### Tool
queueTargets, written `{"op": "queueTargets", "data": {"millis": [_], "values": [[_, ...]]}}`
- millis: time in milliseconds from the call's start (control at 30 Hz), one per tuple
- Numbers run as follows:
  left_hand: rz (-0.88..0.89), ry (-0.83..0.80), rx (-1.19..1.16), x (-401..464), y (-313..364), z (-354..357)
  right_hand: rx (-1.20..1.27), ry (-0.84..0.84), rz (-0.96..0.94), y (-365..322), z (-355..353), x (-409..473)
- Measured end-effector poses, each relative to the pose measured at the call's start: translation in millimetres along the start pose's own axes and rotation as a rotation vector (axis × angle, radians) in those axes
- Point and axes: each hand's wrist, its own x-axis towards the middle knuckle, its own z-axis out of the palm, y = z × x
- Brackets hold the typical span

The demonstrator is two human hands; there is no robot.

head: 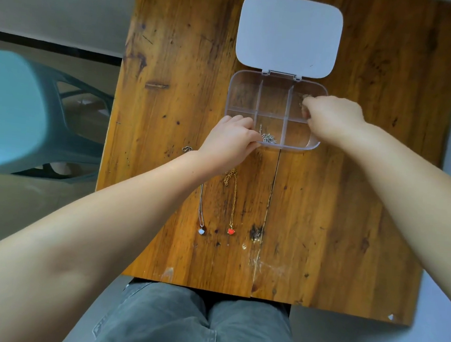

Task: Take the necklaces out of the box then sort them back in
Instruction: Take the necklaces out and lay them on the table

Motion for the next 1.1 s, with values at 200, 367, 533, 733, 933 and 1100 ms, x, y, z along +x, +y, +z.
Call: {"op": "queueTargets", "data": {"millis": [200, 367, 533, 733, 933, 1100], "values": [[-0.024, -0.050, -0.014, 2, 1, -4, 0.838, 0.184, 0.105, 30, -8, -27], [-0.040, 0.059, -0.255, 5, 23, -15, 1.450, 0.135, 0.033, 24, -25, -71], [0.057, -0.097, -0.628, 3, 66, -31, 1.694, 0.134, -0.041, 11, -31, -106], [-0.149, -0.333, -0.920, -36, 76, -21, 1.868, 0.278, 0.042, 5, -20, -127], [-0.353, -0.439, -1.124, -86, 74, 6, 1.884, 0.319, 0.245, -6, -3, -133], [-0.515, -0.507, -1.234, -109, 72, 28, 1.796, 0.386, 0.384, -11, 9, -130]]}}
